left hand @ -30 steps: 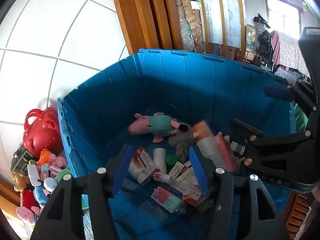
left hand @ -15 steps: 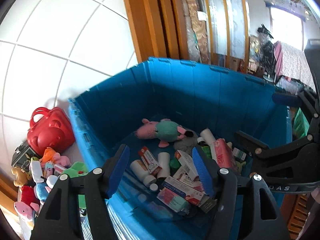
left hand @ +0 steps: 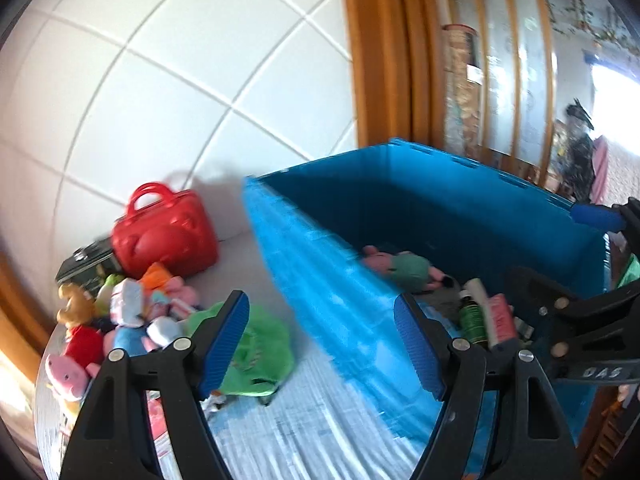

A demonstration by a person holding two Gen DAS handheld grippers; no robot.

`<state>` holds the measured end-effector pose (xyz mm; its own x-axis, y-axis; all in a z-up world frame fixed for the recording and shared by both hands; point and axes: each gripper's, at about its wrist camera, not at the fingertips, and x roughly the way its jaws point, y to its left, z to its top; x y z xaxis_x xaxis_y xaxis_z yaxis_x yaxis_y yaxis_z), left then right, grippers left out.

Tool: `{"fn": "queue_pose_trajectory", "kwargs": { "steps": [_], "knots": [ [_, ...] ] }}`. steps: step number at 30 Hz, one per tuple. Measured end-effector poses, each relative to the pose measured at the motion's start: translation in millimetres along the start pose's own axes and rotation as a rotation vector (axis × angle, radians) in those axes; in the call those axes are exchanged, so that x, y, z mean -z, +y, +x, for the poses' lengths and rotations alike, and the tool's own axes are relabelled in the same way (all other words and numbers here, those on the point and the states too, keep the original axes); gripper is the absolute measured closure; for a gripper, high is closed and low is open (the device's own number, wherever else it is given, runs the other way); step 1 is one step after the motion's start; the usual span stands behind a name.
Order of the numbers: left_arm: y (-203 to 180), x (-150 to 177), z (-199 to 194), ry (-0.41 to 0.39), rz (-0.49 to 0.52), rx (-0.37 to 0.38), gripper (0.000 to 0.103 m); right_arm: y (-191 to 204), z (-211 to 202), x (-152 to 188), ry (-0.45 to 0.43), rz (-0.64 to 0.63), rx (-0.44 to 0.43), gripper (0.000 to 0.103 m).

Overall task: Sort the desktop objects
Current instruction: 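Move both tools back from the bin to the pile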

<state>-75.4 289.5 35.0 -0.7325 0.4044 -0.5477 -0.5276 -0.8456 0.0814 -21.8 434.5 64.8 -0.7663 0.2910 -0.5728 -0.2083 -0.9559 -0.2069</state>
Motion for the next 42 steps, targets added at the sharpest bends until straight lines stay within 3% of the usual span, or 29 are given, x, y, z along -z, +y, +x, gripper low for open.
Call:
{"fn": "queue_pose_trajectory", "kwargs": {
  "steps": [11,21,29,36,42],
  "knots": [
    [132.3,56.9,-28.3,0.051,-0.14,-0.147,0.028,128.1,-10.4,-32.6,-0.036,-0.104,-0.192,0.0],
    [238.1,122.2,-40.5,0.17,-0.272,-0.325,0.028,233.5,40.4,-27.0,0.08,-0.177,-0.376,0.0],
    [306.7,193.5,-24.3,0.324,-0.421,-0.444,0.028,269.8,96.4,-6.9,0.194,-0.175,-0.433,0.0],
    [352.2,265.6,4.0,0.475,-0.577,-0.485,0.028,284.5,147.6,12.3,0.297,-0.182,-0.431,0.0],
    [376.7,312.8,29.4,0.503,-0.69,-0.502,0.028,300.1,175.9,25.0,0.366,-0.222,-0.436,0.0]
  ]
}}
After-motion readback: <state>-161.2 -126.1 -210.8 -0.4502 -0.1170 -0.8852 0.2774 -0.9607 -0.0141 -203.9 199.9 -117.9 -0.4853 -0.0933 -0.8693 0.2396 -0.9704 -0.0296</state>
